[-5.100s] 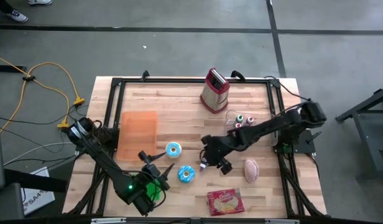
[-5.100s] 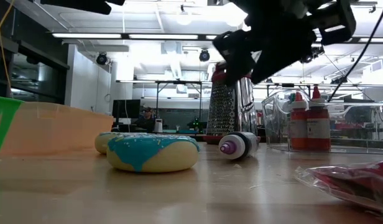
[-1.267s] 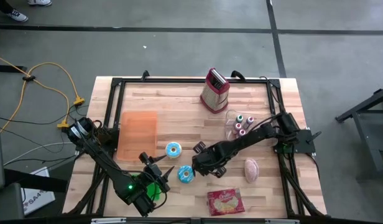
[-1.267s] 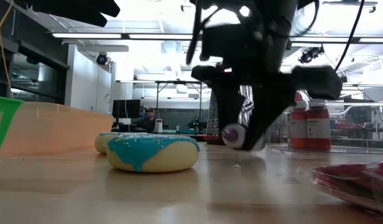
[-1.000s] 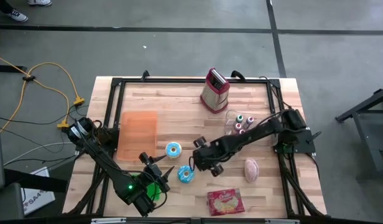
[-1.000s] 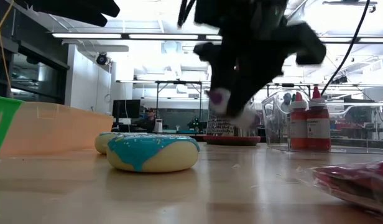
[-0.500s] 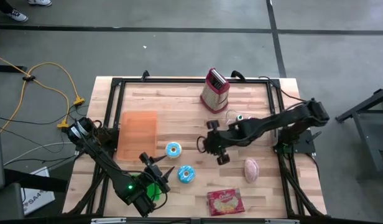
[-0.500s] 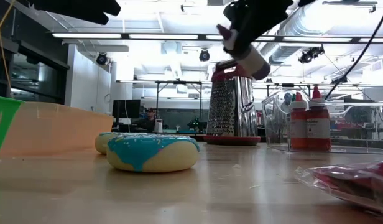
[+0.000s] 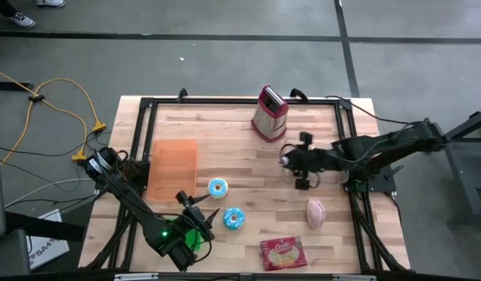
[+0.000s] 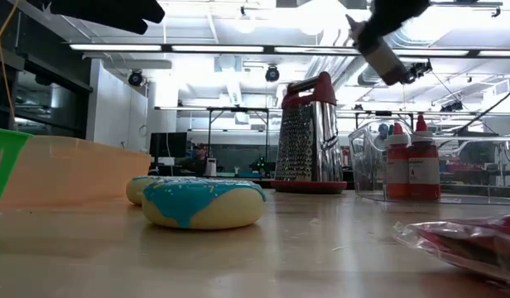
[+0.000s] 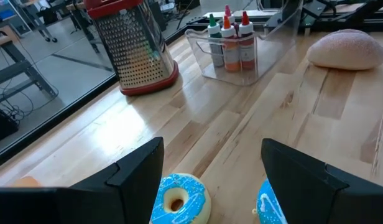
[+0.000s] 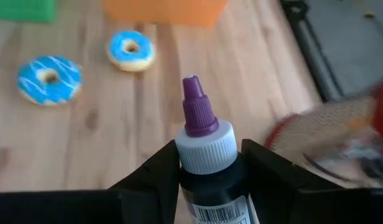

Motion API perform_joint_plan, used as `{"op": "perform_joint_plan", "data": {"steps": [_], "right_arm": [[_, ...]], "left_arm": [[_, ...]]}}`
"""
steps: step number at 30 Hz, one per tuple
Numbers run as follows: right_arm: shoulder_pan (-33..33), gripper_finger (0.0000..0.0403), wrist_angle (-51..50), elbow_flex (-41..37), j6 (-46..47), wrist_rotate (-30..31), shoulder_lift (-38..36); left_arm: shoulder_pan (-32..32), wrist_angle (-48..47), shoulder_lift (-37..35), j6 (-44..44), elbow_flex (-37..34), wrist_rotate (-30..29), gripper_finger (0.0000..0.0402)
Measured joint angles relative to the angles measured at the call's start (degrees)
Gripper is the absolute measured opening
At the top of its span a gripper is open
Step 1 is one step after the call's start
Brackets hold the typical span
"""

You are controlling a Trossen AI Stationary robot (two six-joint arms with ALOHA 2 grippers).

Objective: Pick & Place Food Item
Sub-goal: Put the violet food coloring into the transparent bin

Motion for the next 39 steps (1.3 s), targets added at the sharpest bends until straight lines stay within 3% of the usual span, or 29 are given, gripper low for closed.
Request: {"op": "perform_joint_plan", "data": {"steps": [13,27,39], "right_arm": [[9.1,0.0148,2.0,-11.2,14.5,15.1,-9.6],[26.5,0.0148,-6.1,-17.9,46.8,37.8,-9.6],[31.7,0.0148,-6.1,-28.1,65.8,44.2,-9.3]], "left_arm": [[0.4,0.6,0.0,-0.1,0.0,0.3,0.0262],[0.4,0.6,0.0,-0.1,0.0,0.7,0.0262],[0.4,0.6,0.0,-0.1,0.0,0.7,0.0262]]}}
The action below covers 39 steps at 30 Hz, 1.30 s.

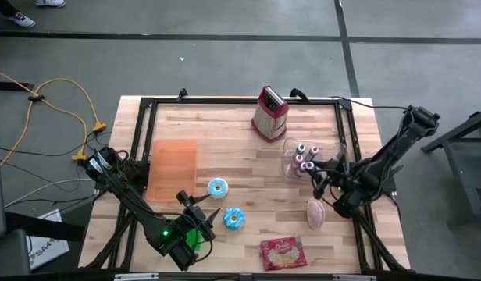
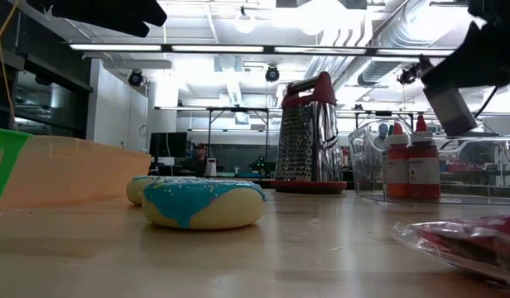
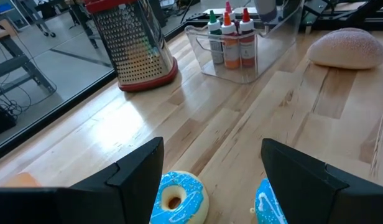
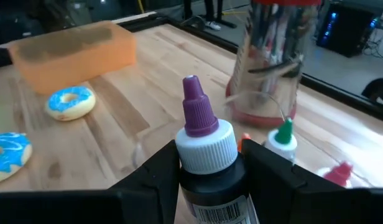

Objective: Pick & Place Food Item
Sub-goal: Put the violet food coloring into the transparent bin

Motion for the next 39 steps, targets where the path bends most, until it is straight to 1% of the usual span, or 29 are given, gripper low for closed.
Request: {"op": "perform_joint_plan", "data": {"steps": [5,10,15,19,27,32,39], "right_arm": [[0.0,0.0148,0.7,-2.6,3.6,1.0,0.0],[0.0,0.0148,5.2,-5.2,4.9,1.0,0.0],[0.0,0.0148,5.2,-7.1,9.5,3.0,0.8],[-0.6,0.0148,5.3,-8.0,11.2,2.9,1.4],[-2.7,0.0148,5.2,-8.6,11.6,1.7,3.4],[-3.0,0.0148,5.2,-8.6,11.6,-1.1,3.4],[-2.9,0.0148,5.2,-8.5,11.6,-0.4,3.4]], "left_arm": [[0.0,0.0,0.0,0.0,0.0,0.0,0.0262],[0.0,0.0,0.0,0.0,0.0,0.0,0.0262],[0.0,0.0,0.0,0.0,0.0,0.0,0.0262],[0.0,0.0,0.0,0.0,0.0,0.0,0.0262],[0.0,0.0,0.0,0.0,0.0,0.0,0.0262],[0.0,0.0,0.0,0.0,0.0,0.0,0.0262],[0.0,0.0,0.0,0.0,0.0,0.0,0.0262]]}}
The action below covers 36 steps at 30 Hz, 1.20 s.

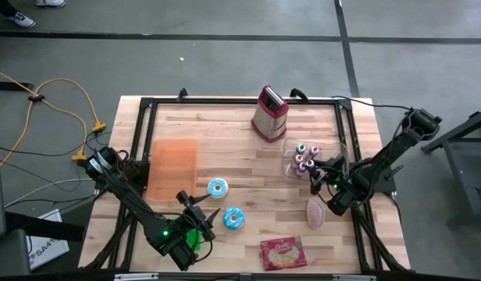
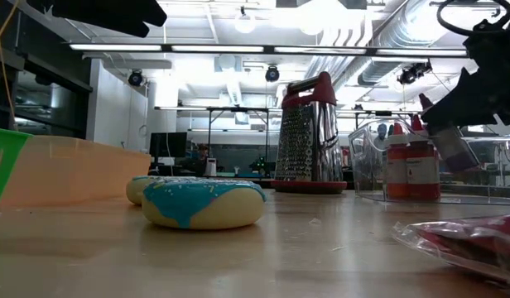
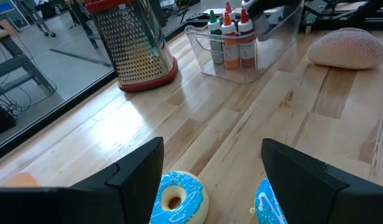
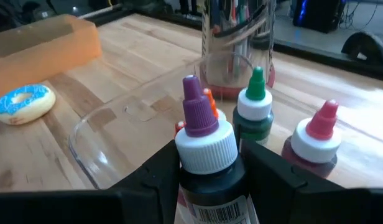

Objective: Pick & Place Food Item
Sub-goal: Put the violet food coloring into the transparent bin

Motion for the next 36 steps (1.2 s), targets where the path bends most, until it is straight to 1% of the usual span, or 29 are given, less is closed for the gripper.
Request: {"op": "perform_joint_plan", "data": {"steps": [7,10,29,36], "right_arm": [[0.0,0.0148,-1.7,0.0,3.8,6.8,0.0],[-0.1,0.0148,-2.4,0.0,4.2,7.8,0.0],[-2.6,0.0148,-4.8,0.0,4.0,5.4,0.0],[-2.7,0.0162,-5.0,0.0,4.1,5.6,0.0]], "left_arm": [[0.0,0.0,0.0,0.0,0.0,0.0,0.0262],[0.0,0.0,0.0,0.0,0.0,0.0,0.0262],[0.0,0.2,0.0,0.0,0.0,0.0,0.0262],[0.0,0.2,0.0,0.0,0.0,0.0,0.0262]]}}
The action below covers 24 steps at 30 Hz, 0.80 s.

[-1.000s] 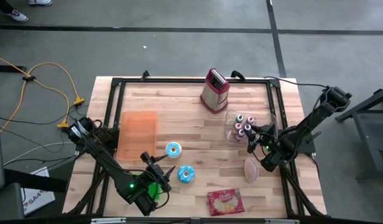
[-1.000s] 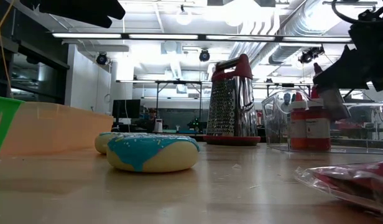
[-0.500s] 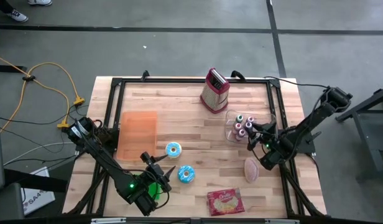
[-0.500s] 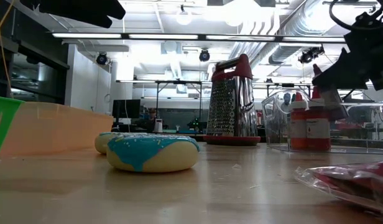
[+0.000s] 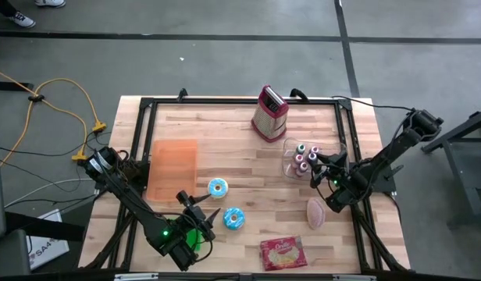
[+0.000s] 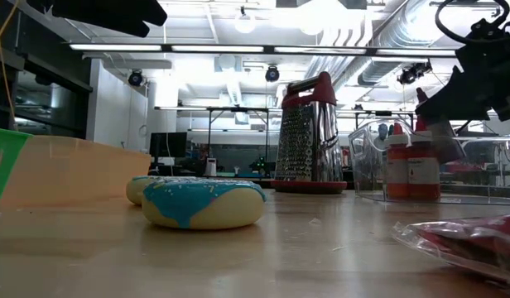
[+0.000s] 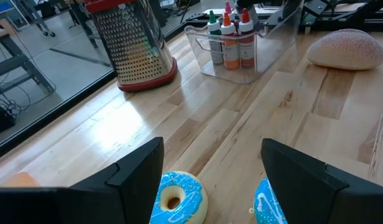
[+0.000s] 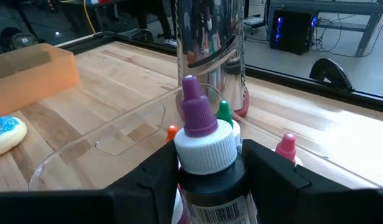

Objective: Pick & Place Food Item
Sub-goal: Put the violet food coloring into the transparent bin

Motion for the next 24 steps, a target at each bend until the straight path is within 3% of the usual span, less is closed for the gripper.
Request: {"op": "perform_joint_plan", "data": {"steps": [13,24], "right_arm": [[0.0,0.0161,-0.1,0.0,2.8,-0.4,0.6],[0.0,0.016,0.2,0.0,10.7,1.0,8.2]], "left_arm": [[0.0,0.2,0.0,0.0,0.0,0.0,0.0262],[0.0,0.8,0.0,0.0,0.0,0.0,0.0262]]}}
